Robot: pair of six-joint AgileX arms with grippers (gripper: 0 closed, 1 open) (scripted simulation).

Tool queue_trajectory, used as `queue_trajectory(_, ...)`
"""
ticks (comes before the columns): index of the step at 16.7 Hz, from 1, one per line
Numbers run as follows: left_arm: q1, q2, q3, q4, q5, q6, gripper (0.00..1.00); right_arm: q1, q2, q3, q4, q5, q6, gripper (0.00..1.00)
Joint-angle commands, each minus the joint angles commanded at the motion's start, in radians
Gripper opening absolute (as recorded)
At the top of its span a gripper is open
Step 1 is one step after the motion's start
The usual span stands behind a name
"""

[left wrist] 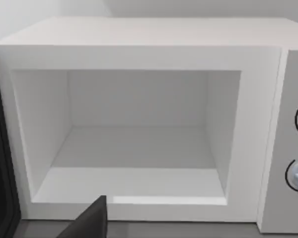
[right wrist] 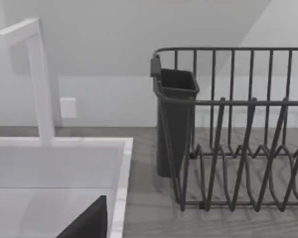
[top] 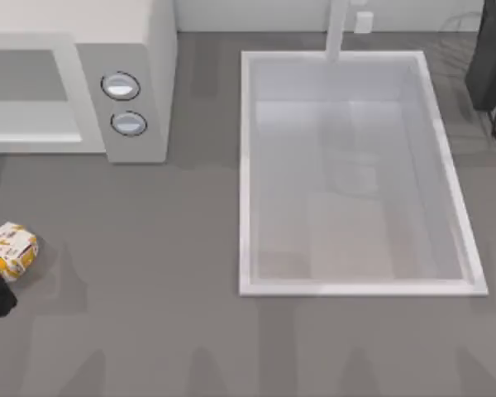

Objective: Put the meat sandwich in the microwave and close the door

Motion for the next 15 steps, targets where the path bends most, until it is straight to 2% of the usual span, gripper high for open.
queue_trajectory(4,0.001,0.031,0.027,-0.02,0.002,0.017,1.0,0.0,0.0,0.0,0.0,0.0,0.0,1.0)
queue_trajectory(7,0.004,0.158,0.125,-0.095,0.009,0.079,1.0,0.0,0.0,0.0,0.0,0.0,0.0,1.0)
queue_trajectory(10,0.01,0.378,0.272,-0.208,0.018,0.171,1.0,0.0,0.0,0.0,0.0,0.0,0.0,1.0)
queue_trajectory(15,0.025,0.872,0.567,-0.439,0.035,0.358,1.0,0.0,0.0,0.0,0.0,0.0,0.0,1.0)
